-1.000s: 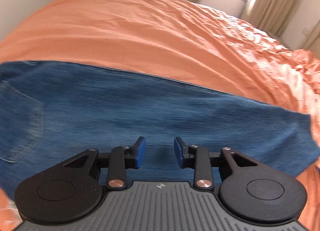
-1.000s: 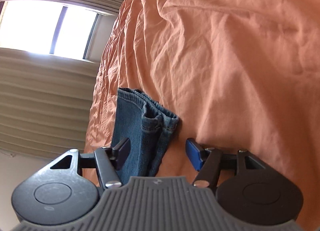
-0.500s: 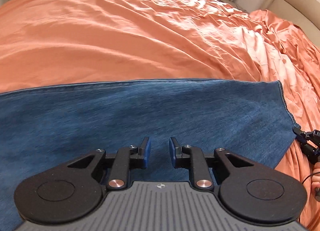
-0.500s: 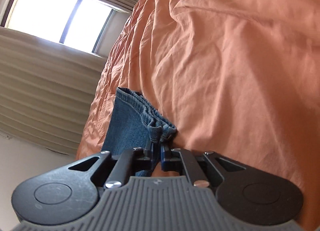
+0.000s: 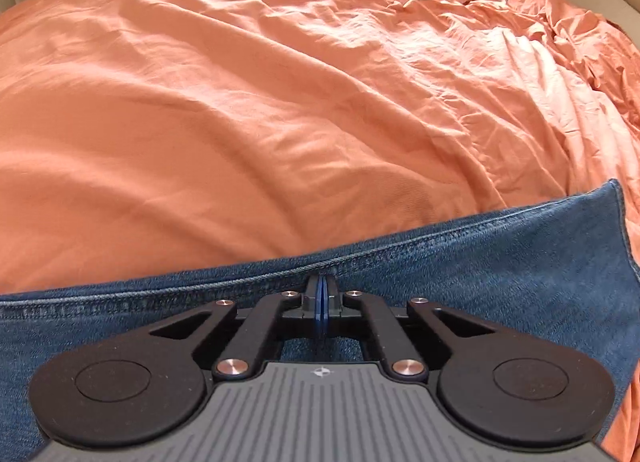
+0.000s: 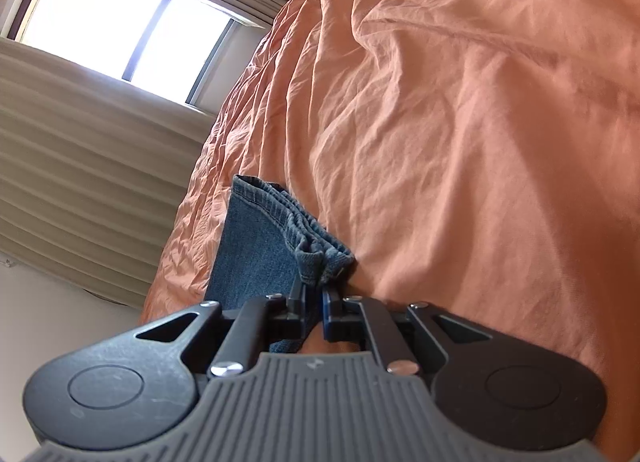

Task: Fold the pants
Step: 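Lift the seam with the left tool while the right tool raises the hem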

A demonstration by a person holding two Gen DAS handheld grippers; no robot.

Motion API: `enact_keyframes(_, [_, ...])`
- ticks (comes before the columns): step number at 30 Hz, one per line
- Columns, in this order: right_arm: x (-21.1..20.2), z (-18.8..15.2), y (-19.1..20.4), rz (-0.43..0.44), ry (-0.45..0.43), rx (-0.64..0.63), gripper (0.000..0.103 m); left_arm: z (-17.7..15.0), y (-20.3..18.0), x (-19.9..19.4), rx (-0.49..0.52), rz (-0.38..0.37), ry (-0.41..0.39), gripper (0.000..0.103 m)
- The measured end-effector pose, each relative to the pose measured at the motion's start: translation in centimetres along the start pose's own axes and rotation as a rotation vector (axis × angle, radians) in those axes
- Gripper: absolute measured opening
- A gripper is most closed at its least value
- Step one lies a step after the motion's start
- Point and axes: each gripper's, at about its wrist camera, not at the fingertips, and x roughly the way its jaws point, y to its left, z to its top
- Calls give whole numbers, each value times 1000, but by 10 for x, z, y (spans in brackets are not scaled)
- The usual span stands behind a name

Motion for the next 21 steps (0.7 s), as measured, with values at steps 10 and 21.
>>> enact_keyframes(10, [3, 4, 8, -59, 15, 27, 1, -1, -4, -17, -31, -2, -21, 5])
enact_keyframes(21, [4, 6, 46, -165, 13, -112, 1, -88, -33, -67, -50, -96, 12, 5])
